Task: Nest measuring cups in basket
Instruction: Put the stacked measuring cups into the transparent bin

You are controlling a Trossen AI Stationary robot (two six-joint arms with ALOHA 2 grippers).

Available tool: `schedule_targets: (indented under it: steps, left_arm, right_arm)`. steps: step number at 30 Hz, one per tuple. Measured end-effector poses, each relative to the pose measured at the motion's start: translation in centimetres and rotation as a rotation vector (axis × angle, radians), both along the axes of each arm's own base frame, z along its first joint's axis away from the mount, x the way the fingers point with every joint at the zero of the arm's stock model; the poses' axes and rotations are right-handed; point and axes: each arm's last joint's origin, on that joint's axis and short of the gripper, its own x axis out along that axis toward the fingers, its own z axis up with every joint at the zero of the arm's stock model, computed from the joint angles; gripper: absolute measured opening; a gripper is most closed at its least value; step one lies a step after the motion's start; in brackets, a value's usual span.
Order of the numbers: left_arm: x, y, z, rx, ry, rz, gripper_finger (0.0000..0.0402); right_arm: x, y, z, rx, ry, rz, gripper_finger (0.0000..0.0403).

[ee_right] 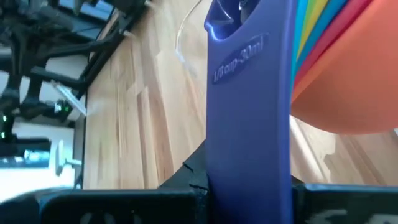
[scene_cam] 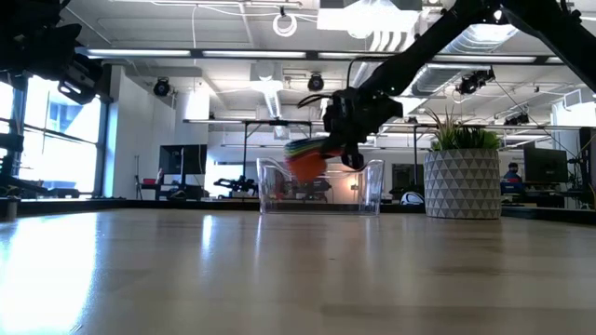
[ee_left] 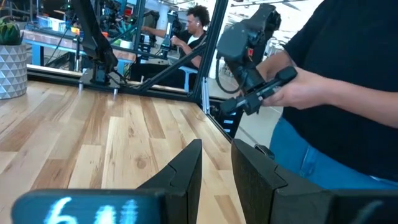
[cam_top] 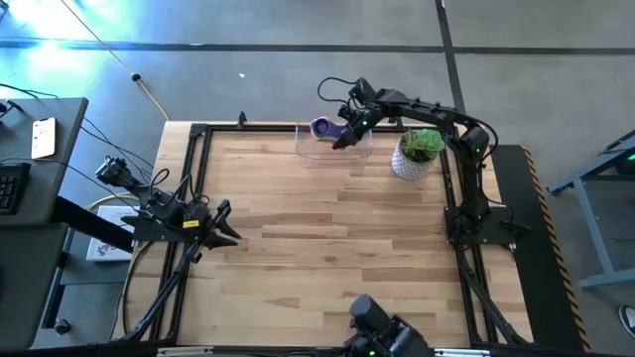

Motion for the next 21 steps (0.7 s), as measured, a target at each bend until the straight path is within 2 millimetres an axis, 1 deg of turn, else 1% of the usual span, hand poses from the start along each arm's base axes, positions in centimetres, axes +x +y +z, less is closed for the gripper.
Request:
schedule_targets:
  steps: [7,10,13,21]
  left_arm:
    - [0.0,0.0,0.0,0.000,0.000,0.000,0.0076]
    - [0.0,0.0,0.0,0.000,0.000,0.000,0.0076]
    - [0.0,0.0,0.0,0.000,0.000,0.000,0.0076]
    - [0.0,0.0,0.0,0.000,0.000,0.000,0.0076]
  right_arm:
    - [1.8,0.9,0.2,0.044,0.016,-0.066,0.0022]
    - [2.5,1.1,-0.6,0.089,0.030,-0.087,0.0022]
    - [2.8,0.9,-1.6,0.142,0.050,-0.114,0.0022]
    - [3.0,0.1,-2.8,0.216,0.071,-0.180,0.0022]
